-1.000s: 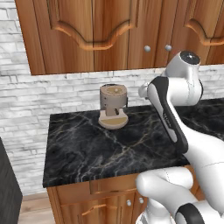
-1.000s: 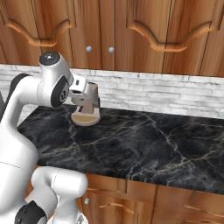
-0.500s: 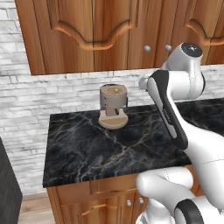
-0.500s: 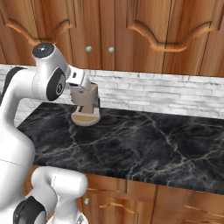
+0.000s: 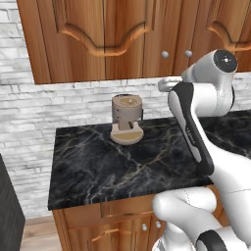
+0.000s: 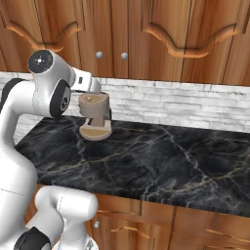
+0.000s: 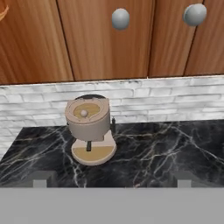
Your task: Open the cabinet, pick the kettle from the cabinet, and place it in the sink.
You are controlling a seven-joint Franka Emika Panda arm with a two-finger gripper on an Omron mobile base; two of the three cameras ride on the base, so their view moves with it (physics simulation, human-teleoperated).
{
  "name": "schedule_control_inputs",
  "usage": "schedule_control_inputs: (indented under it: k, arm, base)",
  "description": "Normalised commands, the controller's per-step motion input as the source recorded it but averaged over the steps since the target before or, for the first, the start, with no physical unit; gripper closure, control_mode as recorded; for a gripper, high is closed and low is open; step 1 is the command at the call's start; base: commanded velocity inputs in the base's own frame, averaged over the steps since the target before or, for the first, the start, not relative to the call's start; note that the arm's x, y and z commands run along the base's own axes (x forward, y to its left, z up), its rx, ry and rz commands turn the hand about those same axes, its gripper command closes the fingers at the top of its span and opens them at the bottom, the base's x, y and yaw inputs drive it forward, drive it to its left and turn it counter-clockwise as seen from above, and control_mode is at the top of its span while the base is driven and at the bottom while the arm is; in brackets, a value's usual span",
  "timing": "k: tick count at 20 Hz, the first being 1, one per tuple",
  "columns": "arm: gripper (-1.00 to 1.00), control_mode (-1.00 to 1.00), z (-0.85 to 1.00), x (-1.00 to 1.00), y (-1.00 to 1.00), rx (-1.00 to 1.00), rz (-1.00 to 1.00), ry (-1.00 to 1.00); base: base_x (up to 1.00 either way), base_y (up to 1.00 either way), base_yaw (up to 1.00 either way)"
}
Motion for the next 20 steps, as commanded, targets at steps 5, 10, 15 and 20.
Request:
schedule_control_inputs:
  k: [5,10,15,20]
  arm:
    - [-1.00,-1.00,0.25,0.00,-0.03,0.00,0.00,-0.06]
    - [-1.00,-1.00,0.29,0.04,-0.07,0.00,0.00,0.00]
    - [-1.00,-1.00,0.22,0.12,-0.07,0.00,-0.01,0.00]
    - [-1.00,-1.00,0.14,0.19,-0.03,0.00,-0.03,-0.03]
  base:
    - [0.00,0.00,0.00]
    - [0.00,0.00,0.00]
    - [0.00,0.00,0.00]
    - [0.00,0.00,0.00]
